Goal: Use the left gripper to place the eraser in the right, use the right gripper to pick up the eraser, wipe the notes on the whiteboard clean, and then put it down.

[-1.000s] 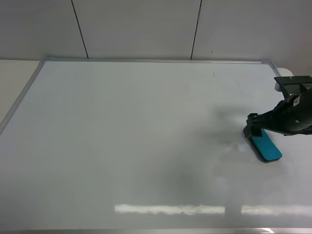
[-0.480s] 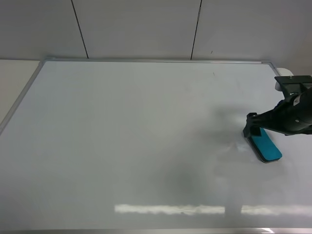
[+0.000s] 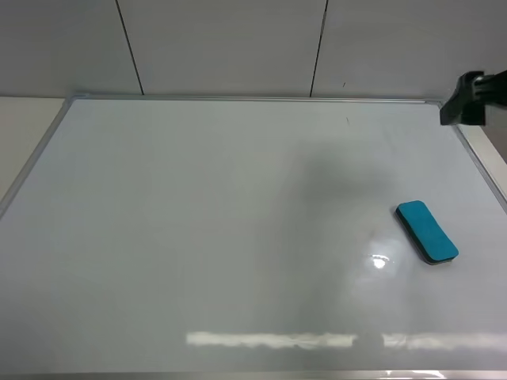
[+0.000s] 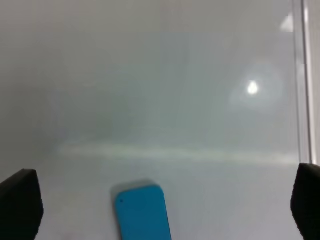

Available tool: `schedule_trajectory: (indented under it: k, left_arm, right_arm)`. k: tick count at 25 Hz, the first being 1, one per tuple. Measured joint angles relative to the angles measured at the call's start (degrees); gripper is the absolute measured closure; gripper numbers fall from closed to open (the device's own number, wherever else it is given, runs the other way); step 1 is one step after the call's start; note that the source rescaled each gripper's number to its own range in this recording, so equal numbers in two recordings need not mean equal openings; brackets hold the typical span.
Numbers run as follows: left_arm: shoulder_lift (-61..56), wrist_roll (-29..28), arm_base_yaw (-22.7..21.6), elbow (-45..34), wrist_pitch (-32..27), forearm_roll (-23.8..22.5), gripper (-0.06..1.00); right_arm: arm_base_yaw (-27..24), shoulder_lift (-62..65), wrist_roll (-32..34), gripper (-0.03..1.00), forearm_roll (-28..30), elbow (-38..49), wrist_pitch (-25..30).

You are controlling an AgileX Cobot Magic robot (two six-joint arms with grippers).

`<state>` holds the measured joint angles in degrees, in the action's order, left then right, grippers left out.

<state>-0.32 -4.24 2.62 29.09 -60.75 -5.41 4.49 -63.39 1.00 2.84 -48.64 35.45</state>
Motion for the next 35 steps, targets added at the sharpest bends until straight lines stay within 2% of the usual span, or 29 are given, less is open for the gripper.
schedule_trajectory:
  k: [5,8,14,17,23,29,35]
  left_arm:
    - [0.0,0.0,0.0,0.0,0.0,0.0,-0.06]
    - [0.0,0.1,0.0,0.0,0.0,0.0,-0.06]
    - [0.0,0.1,0.0,0.0,0.0,0.0,-0.06]
    - [0.0,0.1,0.0,0.0,0.0,0.0,-0.06]
    - [0.0,0.0,0.0,0.0,0.0,0.0,-0.06]
    - [0.0,0.0,0.0,0.0,0.0,0.0,-0.06]
    - [0.0,0.0,0.0,0.0,0.0,0.0,-0.06]
  right_arm:
    - [0.0,18.6,-0.3,-0.03,-1.8,-0.1,2.9]
    - [0.0,28.9,-0.5,-0.03,-1.8,-0.2,6.5]
    - [0.0,42.4,-0.5,-0.03,-1.8,2.5,20.1]
    - [0.0,48.8,-0.5,-0.03,-1.7,7.6,23.7]
    - [-3.8,63.2,-0.4,-0.03,1.0,15.4,24.0]
    - [-5.1,63.5,-0.3,-0.03,0.3,19.4,25.2]
    - [-5.1,63.5,-0.3,-0.03,-0.8,19.8,25.2]
